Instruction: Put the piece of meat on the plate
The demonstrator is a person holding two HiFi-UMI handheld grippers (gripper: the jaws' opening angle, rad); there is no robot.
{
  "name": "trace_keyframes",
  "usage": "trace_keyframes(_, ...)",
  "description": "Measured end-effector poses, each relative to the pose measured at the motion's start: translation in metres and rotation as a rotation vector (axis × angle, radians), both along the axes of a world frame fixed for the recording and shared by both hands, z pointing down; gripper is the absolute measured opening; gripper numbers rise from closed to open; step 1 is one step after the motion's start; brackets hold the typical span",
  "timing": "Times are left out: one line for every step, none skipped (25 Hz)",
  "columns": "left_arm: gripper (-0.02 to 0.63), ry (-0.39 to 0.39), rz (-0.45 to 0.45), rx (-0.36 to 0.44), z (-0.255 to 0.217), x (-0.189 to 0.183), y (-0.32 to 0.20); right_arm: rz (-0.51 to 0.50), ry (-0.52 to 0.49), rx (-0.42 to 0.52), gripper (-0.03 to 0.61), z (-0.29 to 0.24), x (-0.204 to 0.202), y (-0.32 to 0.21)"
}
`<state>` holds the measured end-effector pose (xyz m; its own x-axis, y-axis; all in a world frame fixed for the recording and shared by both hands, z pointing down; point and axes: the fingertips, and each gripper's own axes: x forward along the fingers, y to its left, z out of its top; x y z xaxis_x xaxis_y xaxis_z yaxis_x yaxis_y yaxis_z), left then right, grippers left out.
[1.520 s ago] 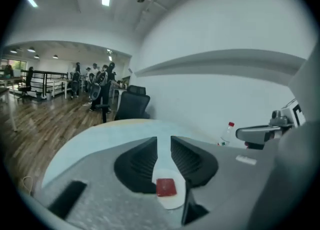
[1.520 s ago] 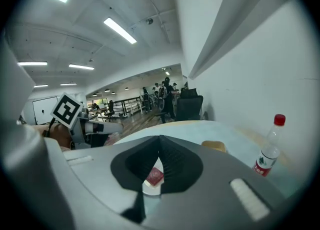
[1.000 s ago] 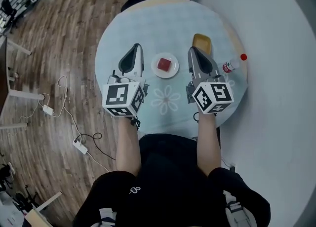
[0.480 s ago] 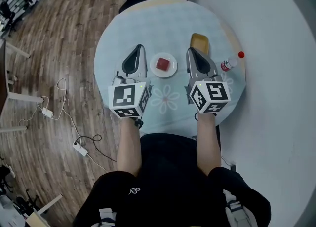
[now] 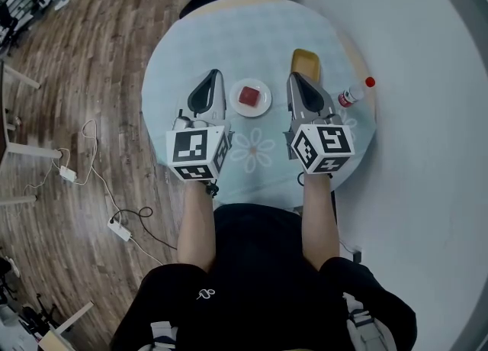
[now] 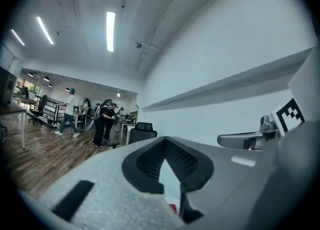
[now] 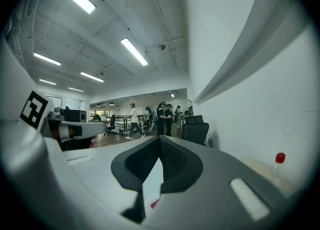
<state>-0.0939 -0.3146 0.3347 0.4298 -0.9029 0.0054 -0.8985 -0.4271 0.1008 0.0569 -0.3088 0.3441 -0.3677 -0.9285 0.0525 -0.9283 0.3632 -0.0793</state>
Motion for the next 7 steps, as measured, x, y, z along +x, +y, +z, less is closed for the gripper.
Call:
trace_keyframes(-0.002, 0.013, 0.012, 0.003, 0.0, 0.001, 0.002, 0.0, 0.001, -0.002, 0.008, 0.001, -0.001, 0.0)
trace_keyframes(-0.002, 0.024, 0.024, 0.004, 0.001, 0.001, 0.003, -0.001, 0.001, -0.003, 0.007, 0.003, -0.003, 0.0)
trace_keyframes(0.0, 0.029, 0.032, 0.003, 0.003, 0.001, 0.003, -0.002, 0.001, -0.005, 0.008, 0.004, -0.005, 0.0)
trace_keyframes(-0.001, 0.029, 0.036, 0.001, 0.004, 0.0, 0.004, -0.003, 0.002, -0.006, 0.008, 0.004, -0.006, 0.0)
trace_keyframes(0.0, 0.027, 0.037, -0.002, 0.005, -0.001, 0.003, -0.004, 0.003, -0.007, 0.006, 0.005, -0.009, 0.0)
trace_keyframes(0.0, 0.025, 0.037, -0.004, 0.006, -0.003, 0.003, -0.006, 0.004, -0.008, 0.007, 0.006, -0.011, -0.001)
trace_keyframes(0.0, 0.023, 0.037, -0.007, 0.007, -0.005, 0.003, -0.007, 0.005, -0.009, 0.006, 0.006, -0.013, -0.001)
